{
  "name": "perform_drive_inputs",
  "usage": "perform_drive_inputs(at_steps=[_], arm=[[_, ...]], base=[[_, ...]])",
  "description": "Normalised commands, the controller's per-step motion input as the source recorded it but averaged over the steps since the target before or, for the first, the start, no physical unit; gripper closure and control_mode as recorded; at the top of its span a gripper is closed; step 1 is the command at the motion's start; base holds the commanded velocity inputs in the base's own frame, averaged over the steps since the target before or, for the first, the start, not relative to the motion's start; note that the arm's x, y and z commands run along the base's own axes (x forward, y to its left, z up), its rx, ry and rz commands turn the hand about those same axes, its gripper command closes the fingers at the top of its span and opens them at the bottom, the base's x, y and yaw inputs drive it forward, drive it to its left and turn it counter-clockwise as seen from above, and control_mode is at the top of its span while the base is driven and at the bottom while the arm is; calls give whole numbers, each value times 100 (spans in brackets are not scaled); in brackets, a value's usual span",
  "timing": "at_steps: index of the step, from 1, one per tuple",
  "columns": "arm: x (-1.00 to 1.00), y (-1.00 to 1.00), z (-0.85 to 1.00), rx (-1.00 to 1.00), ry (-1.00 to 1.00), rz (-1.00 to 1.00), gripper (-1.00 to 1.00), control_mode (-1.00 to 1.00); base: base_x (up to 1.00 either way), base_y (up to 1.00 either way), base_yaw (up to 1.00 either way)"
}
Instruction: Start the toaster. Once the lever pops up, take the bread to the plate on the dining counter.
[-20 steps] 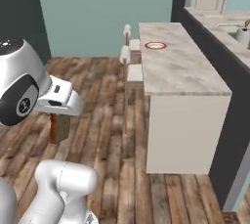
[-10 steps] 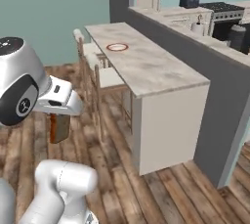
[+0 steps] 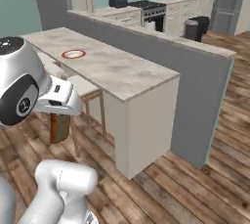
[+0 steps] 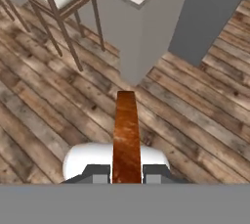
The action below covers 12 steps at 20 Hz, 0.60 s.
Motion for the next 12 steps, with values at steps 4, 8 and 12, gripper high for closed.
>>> perform_drive_inputs(at_steps=[4, 8, 12], arm=[[0, 0, 0, 0, 0, 0, 100, 100], [0, 0, 0, 0, 0, 0, 100, 100], [0, 0, 0, 0, 0, 0, 100, 100]], base=[[26, 95, -62], [27, 95, -61], [20, 99, -59]])
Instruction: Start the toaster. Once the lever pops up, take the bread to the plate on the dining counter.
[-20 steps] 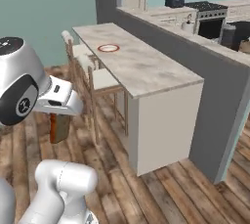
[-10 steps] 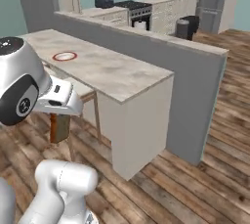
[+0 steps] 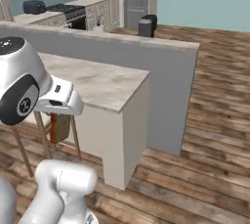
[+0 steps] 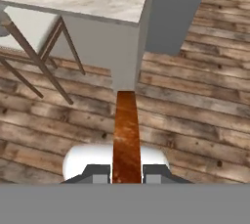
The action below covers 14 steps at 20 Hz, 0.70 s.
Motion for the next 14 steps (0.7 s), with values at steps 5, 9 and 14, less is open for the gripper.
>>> perform_drive_inputs(at_steps=[5, 9, 14], arm=[[0, 0, 0, 0, 0, 0, 100, 100], [0, 0, 0, 0, 0, 0, 100, 100], [0, 0, 0, 0, 0, 0, 100, 100]], base=[[2, 100, -51], [0, 100, -44], [-4, 100, -35]])
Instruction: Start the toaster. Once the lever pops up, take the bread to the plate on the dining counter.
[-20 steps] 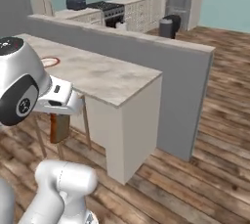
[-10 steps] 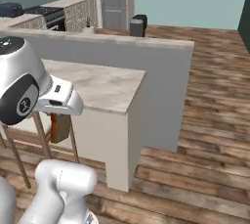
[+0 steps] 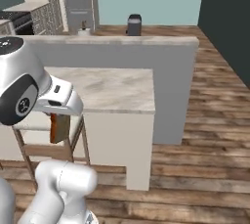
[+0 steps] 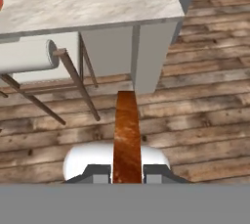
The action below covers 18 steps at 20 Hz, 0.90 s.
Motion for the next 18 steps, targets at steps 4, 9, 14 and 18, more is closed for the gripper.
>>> perform_drive_inputs(at_steps=[4, 9, 14, 18], arm=[[0, 0, 0, 0, 0, 0, 100, 100], [0, 0, 0, 0, 0, 0, 100, 100], [0, 0, 0, 0, 0, 0, 100, 100], [0, 0, 0, 0, 0, 0, 100, 100]], base=[[0, 100, -23], [-1, 100, -12], [0, 94, -1], [1, 76, 2]])
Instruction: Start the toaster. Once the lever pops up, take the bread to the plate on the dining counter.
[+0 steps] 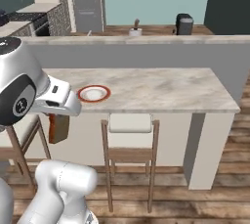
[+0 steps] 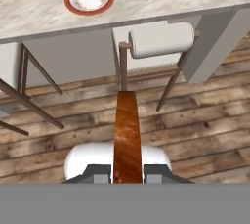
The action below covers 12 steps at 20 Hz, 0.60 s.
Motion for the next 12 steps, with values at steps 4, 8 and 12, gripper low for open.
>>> perform_drive_inputs(at_steps=[4, 8, 12], arm=[[0, 0, 0, 0, 0, 0, 100, 100], [0, 0, 0, 0, 0, 0, 100, 100], [0, 0, 0, 0, 0, 0, 100, 100]], base=[[14, 45, 10], [14, 17, 20], [28, 1, 21]])
